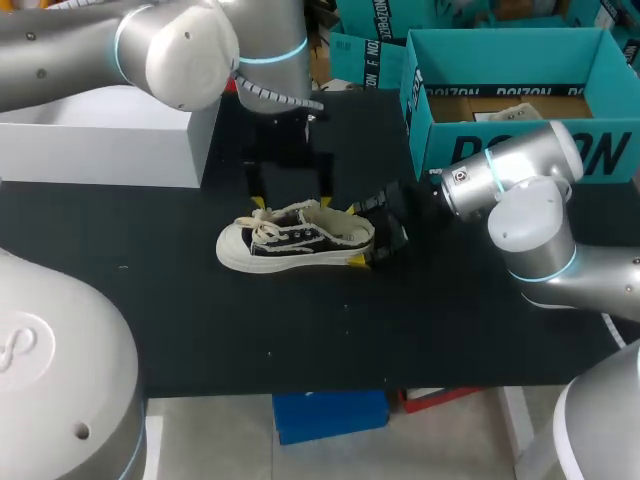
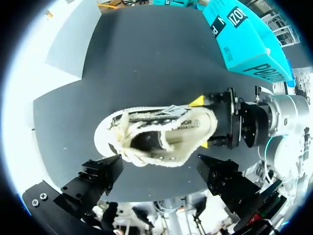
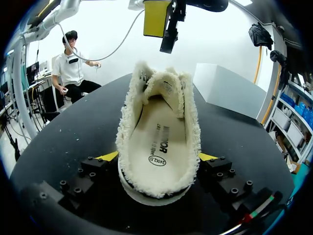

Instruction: Take the shoe out of the shoebox, open the shoe tongue, remove and reinsert the insole, then place the shoe into the shoebox

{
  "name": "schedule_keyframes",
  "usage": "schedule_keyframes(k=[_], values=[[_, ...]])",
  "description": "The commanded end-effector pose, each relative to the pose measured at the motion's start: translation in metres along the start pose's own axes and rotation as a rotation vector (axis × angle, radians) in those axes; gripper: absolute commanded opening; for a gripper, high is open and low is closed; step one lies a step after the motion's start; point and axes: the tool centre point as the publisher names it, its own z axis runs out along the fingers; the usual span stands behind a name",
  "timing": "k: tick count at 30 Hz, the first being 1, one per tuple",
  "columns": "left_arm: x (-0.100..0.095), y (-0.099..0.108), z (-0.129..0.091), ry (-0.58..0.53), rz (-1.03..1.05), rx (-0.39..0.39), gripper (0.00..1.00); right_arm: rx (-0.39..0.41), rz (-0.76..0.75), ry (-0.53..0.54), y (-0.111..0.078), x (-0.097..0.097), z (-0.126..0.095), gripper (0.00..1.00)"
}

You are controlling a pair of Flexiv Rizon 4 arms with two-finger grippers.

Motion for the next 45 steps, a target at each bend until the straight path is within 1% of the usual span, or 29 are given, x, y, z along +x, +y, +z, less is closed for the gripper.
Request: schedule_keyframes(k=[1,6,11,19,27,33,37,38,43,45], values=[[0.012,-0.009,0.012,-0.076,-0.004,-0.011,1.0,0.003,0.001,0.0,-0.002,-0.001,0.007,0.0],[0.012,-0.012,0.018,-0.118,-0.02,0.003,1.0,0.003,0.001,0.0,-0.002,-0.001,0.007,0.0],[0.011,-0.013,0.025,-0.145,-0.035,-0.002,1.0,0.003,0.001,0.0,-0.002,-0.001,0.007,0.0],[0.008,-0.011,0.031,-0.188,-0.05,-0.006,1.0,0.003,0.001,0.0,-0.002,-0.001,0.007,0.0],[0.004,-0.012,0.037,-0.203,-0.06,-0.015,1.0,0.003,0.001,0.0,-0.002,-0.001,0.007,0.0],[0.005,-0.012,0.043,-0.209,-0.061,-0.025,1.0,0.003,0.001,0.0,-0.002,-0.001,0.007,0.0],[0.005,-0.012,0.048,-0.212,-0.06,-0.038,0.94,0.003,0.001,0.0,-0.002,-0.001,0.007,0.0],[0.005,-0.012,0.048,-0.211,-0.061,-0.04,0.87,0.003,0.001,0.0,-0.002,-0.001,0.007,0.0],[0.005,-0.013,0.051,-0.212,-0.062,-0.046,0.68,0.003,0.001,0.0,-0.002,-0.001,0.007,0.0],[0.006,-0.013,0.052,-0.213,-0.061,-0.047,0.62,0.003,0.001,0.0,-0.002,-0.001,0.007,0.0]])
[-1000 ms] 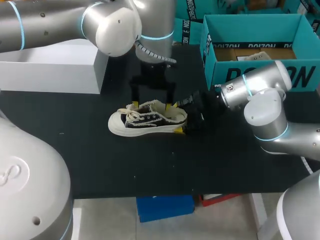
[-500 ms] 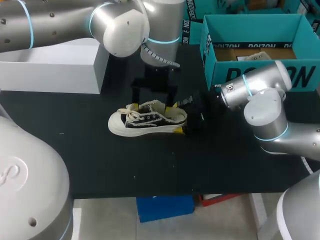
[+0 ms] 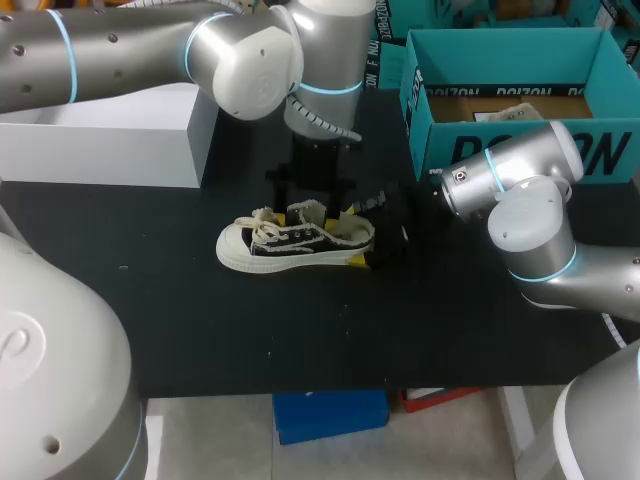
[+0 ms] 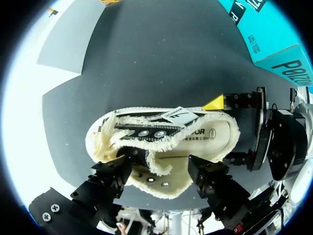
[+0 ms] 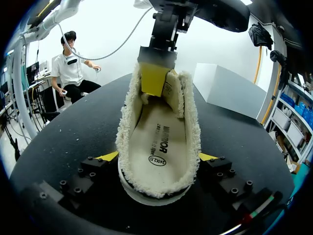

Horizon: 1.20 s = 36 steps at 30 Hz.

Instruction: Take the shoe out of the shoebox, open the shoe tongue, remove and reinsert the insole, then place the shoe into the shoebox

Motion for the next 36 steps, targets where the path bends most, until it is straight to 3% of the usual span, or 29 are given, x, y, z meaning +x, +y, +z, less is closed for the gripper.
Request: schedule_keyframes(k=[1,3,5,7,8,9,27,36], values=[[0.003,-0.003,0.004,-0.004,0.003,-0.008,0.63,0.002,0.001,0.0,-0.002,-0.001,0.007,0.0],[0.003,-0.003,0.006,-0.007,0.006,-0.013,0.63,0.002,0.001,0.0,-0.002,-0.001,0.007,0.0],[0.003,-0.003,0.007,-0.008,0.007,-0.015,0.54,0.002,0.001,0.0,-0.002,-0.001,0.007,0.0],[0.002,-0.004,0.007,-0.008,0.006,-0.016,0.38,0.002,0.001,0.0,-0.002,-0.001,0.007,0.0],[0.002,-0.004,0.008,-0.008,0.006,-0.017,0.24,0.002,0.001,0.0,-0.002,-0.001,0.007,0.0],[0.002,-0.004,0.008,-0.008,0.006,-0.018,0.01,0.002,0.001,0.0,-0.002,-0.001,0.007,0.0],[-0.002,-0.004,-0.001,0.002,0.016,-0.009,0.0,0.002,0.001,0.0,-0.002,-0.001,0.007,0.0],[-0.003,-0.004,-0.019,0.003,0.028,0.021,0.0,0.002,0.001,0.0,-0.002,-0.001,0.007,0.0]])
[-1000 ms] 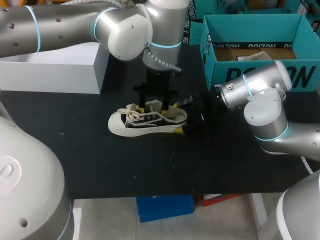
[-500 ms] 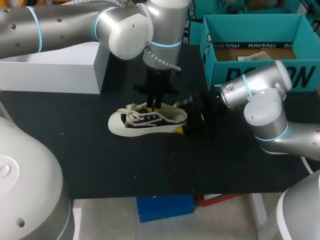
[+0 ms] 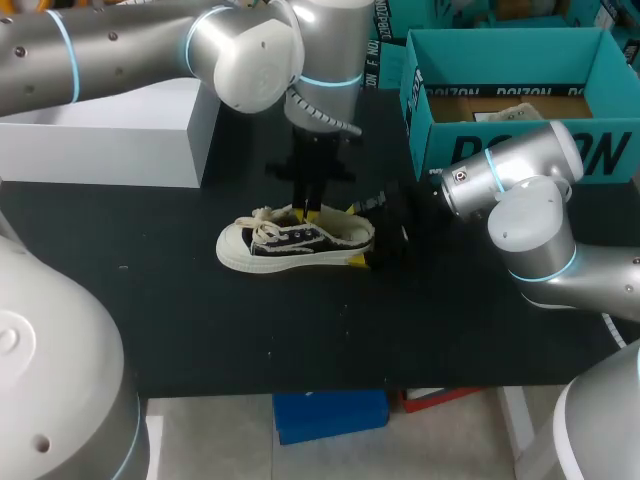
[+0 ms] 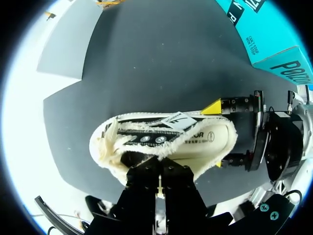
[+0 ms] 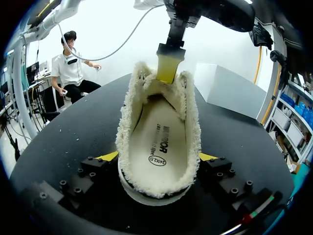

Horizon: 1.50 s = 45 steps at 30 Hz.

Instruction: Take the shoe out of the shoebox, open the shoe tongue, remove and reinsert the insole, then place the shoe into the shoebox

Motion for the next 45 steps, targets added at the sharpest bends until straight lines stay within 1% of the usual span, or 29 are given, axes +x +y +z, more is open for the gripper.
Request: schedule_keyframes(k=[1,7,12,16,25,33,45], values=[[-0.003,0.004,-0.013,0.0,0.003,0.02,0.0,0.002,0.001,0.0,-0.002,-0.001,0.007,0.0],[-0.008,0.006,-0.019,0.005,0.001,0.035,0.0,0.002,0.001,0.0,-0.002,-0.001,0.007,0.0],[-0.018,0.011,-0.022,0.017,-0.008,0.048,0.0,0.002,0.001,0.0,-0.002,-0.001,0.007,0.0],[-0.026,0.015,-0.021,0.032,-0.018,0.056,0.0,0.002,0.001,0.0,-0.002,-0.001,0.007,0.0],[-0.052,0.026,-0.021,0.066,-0.046,0.082,0.0,0.002,0.001,0.0,-0.002,-0.001,0.007,0.0],[-0.068,0.031,-0.018,0.096,-0.069,0.103,0.0,0.002,0.001,0.0,-0.002,-0.001,0.007,0.0],[-0.087,0.031,-0.009,0.144,-0.105,0.123,0.0,0.002,0.001,0.0,-0.002,-0.001,0.007,0.0]])
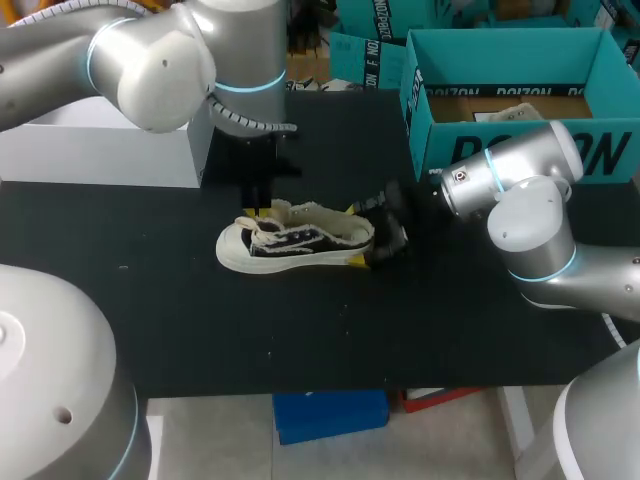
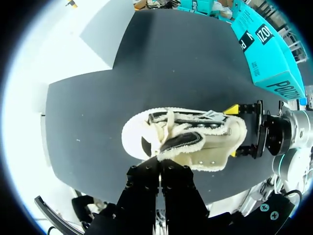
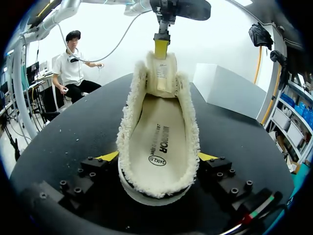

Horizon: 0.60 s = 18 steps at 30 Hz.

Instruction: Take the shoe out of the shoebox, open the shoe tongue, remove and reinsert the insole, then place the shoe into the shoebox

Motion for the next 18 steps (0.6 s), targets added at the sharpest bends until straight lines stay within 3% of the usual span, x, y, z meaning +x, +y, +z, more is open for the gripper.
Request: schedule_keyframes(k=[1,9,18], values=[[-0.012,0.003,0.005,0.056,-0.006,0.008,0.0,0.003,0.001,0.0,-0.003,-0.001,0.006,0.0],[-0.023,0.002,0.011,0.074,-0.033,0.013,0.0,0.003,0.001,0.0,-0.003,-0.001,0.006,0.0],[-0.029,0.007,0.033,0.116,-0.069,-0.018,0.0,0.003,0.001,0.0,-0.003,-0.001,0.006,0.0]])
